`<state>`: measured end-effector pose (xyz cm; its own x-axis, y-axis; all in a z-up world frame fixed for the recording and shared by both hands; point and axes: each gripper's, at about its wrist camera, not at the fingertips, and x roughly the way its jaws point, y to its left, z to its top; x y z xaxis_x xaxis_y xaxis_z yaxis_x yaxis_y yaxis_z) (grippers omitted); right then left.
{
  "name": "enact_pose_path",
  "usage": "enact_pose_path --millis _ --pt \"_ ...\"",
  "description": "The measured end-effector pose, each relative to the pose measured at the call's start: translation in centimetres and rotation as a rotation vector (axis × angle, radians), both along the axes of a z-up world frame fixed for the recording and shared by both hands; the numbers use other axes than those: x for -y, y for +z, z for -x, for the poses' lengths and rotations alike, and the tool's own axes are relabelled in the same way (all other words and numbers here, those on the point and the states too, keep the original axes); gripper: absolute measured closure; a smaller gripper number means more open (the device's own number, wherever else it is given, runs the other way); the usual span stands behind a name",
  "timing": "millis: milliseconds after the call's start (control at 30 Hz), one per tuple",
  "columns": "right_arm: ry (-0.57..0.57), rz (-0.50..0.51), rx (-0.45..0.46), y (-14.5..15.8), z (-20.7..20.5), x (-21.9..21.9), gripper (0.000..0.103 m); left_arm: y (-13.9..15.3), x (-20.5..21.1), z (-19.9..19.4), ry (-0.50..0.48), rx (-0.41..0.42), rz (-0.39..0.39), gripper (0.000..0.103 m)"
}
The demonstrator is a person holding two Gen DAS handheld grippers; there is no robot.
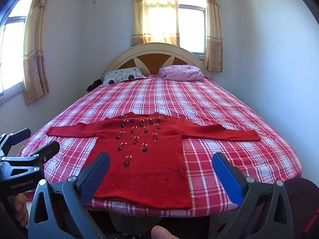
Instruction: Fold small clothes
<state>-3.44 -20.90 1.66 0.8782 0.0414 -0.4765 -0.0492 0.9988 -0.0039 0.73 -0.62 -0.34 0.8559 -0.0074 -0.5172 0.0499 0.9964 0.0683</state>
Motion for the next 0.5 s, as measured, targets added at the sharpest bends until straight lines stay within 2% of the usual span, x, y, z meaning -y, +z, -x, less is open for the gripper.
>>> enact_pose_path --millis 500 --pt "-0.002 -0.002 -0.005 -0.21 -0.29 0.19 0.001 0.08 0.28 0.59 -0.007 -0.002 0.0 0.0"
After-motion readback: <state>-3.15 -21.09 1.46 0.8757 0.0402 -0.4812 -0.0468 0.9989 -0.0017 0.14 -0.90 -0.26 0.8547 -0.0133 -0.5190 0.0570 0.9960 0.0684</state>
